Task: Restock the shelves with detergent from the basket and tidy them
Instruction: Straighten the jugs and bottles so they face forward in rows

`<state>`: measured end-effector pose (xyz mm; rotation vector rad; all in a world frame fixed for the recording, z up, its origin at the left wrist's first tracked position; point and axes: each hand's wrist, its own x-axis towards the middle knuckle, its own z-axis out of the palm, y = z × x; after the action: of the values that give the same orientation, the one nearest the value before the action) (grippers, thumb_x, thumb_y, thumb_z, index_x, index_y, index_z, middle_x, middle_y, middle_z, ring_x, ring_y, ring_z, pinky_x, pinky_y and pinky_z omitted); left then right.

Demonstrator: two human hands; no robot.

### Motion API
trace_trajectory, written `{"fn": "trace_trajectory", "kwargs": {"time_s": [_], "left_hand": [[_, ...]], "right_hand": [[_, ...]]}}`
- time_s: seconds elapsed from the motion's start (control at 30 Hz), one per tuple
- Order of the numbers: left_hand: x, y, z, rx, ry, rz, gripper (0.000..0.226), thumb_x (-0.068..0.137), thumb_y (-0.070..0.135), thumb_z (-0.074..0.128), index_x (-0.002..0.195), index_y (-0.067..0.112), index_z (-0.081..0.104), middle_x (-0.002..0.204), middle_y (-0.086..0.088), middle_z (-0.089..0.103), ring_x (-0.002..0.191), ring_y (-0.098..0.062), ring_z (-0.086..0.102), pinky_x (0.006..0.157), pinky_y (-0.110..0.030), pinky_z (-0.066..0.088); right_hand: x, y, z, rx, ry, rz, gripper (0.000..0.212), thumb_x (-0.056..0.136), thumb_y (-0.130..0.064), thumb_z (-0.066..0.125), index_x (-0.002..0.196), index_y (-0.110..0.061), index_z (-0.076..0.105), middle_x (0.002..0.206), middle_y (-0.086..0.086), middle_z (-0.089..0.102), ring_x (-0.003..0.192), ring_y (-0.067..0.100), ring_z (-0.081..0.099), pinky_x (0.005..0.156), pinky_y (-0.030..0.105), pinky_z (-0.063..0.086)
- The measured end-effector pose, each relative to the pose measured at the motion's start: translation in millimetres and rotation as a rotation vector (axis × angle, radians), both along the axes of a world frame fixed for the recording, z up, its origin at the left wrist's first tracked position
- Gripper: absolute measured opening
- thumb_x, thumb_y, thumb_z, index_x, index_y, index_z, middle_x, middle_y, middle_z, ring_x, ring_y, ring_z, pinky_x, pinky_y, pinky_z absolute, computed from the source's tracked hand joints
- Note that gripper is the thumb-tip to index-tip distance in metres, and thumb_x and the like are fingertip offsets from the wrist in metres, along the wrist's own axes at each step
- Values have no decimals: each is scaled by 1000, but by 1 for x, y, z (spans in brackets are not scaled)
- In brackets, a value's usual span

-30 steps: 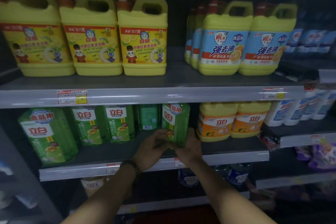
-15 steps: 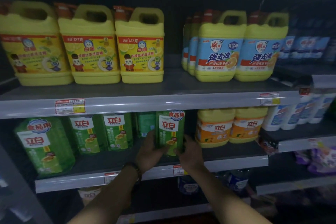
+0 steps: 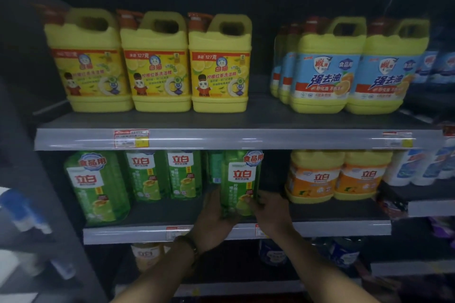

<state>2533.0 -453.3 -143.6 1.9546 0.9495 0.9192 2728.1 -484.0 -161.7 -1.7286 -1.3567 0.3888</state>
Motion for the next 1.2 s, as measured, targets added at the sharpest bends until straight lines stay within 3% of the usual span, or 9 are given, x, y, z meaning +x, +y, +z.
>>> {"fn": "trace_trajectory", "kwargs": {"time_s": [0.1,0.23,0.53,0.63,0.73,0.87,0.93,1.07,1.2], "left_hand": [[-26,-2,-1,-21,-27,46,69,90,23,80,150,36,50,145,7,60,136,-10,58,113,-42,51],[-63,9,-19,-46,-26,86,84,88,33,82,159,38,38,150,6,56,141,-16,54,115,-49,48],[-126,10,-11,-16,-38,194,73,88,24,79,152,37,47,142,5,63,133,-20,61,105,-49,55],[-145,16,-19,-61,-61,226,80,85,36,81,155,40,43,144,5,60,134,-17,59,105,-49,56],[-163,15,-19,-43,-49,300,88,78,42,75,157,40,37,144,7,49,135,-11,46,109,-37,48],[-181,15,-32,-4,-2,357,92,91,15,73,164,31,22,145,3,29,123,-9,44,88,-1,42],[-186,17,-35,-7,29,367,93,92,13,73,166,26,18,148,2,26,119,-7,43,82,5,40],[-191,19,-32,-2,29,410,90,91,16,75,164,18,21,148,0,26,128,-14,43,99,-18,41],[-190,19,-36,6,62,426,86,92,10,71,162,11,22,145,-2,27,133,-26,45,100,-23,41]], "right_hand": [[-26,6,2,-17,-11,32,27,95,-49,76,107,-26,84,96,-6,83,85,3,76,77,35,63],[-60,18,1,-64,-46,59,29,93,-50,76,92,-22,82,86,-3,81,75,7,74,69,40,62],[-136,48,0,-127,-112,97,31,89,-44,83,100,-15,78,99,3,81,89,18,77,71,32,59],[-160,58,0,-141,-150,109,33,88,-45,84,103,-16,77,103,2,81,92,19,76,70,29,56],[-182,67,-1,-146,-161,122,32,90,-42,83,106,-15,76,107,2,80,96,19,76,70,28,54],[-207,73,-1,-111,-191,132,26,95,-29,79,114,-12,75,112,5,78,103,21,74,75,26,51],[-215,76,-3,-103,-202,133,22,95,-26,77,113,-14,75,111,5,77,102,20,73,76,28,53],[-224,83,-6,-122,-226,124,18,93,-29,79,104,-16,74,102,3,76,96,19,73,77,36,61],[-232,86,-11,-106,-233,112,17,94,-27,78,106,-15,74,105,3,74,95,17,71,72,27,55]]}}
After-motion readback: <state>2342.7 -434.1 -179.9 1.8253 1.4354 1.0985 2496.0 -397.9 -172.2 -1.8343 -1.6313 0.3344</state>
